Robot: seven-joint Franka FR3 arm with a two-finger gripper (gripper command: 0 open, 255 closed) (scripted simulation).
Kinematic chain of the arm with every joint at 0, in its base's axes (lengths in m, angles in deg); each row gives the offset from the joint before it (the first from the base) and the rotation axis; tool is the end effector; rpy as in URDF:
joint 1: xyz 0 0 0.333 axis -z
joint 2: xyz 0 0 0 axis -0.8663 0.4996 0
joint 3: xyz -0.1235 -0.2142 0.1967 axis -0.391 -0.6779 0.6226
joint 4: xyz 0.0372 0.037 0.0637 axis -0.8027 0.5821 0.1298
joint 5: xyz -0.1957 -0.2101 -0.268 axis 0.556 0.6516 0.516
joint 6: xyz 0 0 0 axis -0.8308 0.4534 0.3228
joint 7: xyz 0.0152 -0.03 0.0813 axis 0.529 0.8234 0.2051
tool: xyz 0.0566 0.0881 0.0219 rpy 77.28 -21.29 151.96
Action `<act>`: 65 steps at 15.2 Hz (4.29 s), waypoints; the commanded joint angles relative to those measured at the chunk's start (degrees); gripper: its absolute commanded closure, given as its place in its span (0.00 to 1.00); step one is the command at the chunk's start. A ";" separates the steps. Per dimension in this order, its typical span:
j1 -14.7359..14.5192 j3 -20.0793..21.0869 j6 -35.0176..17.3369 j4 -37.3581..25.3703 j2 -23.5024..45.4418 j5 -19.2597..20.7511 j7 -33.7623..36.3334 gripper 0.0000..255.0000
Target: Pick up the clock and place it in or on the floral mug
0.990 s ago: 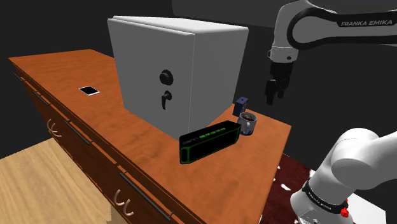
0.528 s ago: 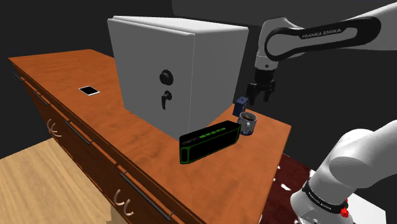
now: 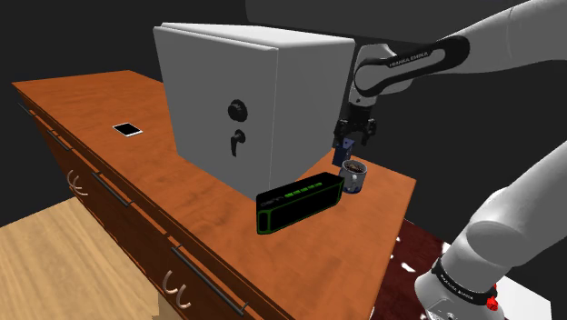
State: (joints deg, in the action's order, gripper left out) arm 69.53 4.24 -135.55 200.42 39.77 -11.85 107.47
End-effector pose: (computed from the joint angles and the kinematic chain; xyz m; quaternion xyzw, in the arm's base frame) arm 0.4586 -0.1240 0.4363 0.9560 -0.2918 -0.0300 0.0042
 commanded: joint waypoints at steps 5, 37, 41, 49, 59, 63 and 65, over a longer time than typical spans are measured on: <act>2.32 -1.95 -7.04 -5.85 10.52 -1.58 6.62 0.00; 3.49 -3.06 -13.08 -7.67 17.34 -3.08 9.05 1.00; 3.45 -3.09 -10.17 -9.05 15.78 -2.75 9.29 1.00; 3.39 -3.10 -4.29 -12.39 13.21 -2.24 9.67 1.00; 3.34 -3.06 3.16 -17.69 11.04 -1.86 9.98 1.00; 3.33 -3.04 6.17 -20.17 10.50 -1.77 10.06 1.00; 3.32 -3.03 7.68 -21.48 10.31 -1.74 10.09 1.00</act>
State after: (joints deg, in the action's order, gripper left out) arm 72.80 1.26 -128.57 179.45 50.26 -13.62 117.64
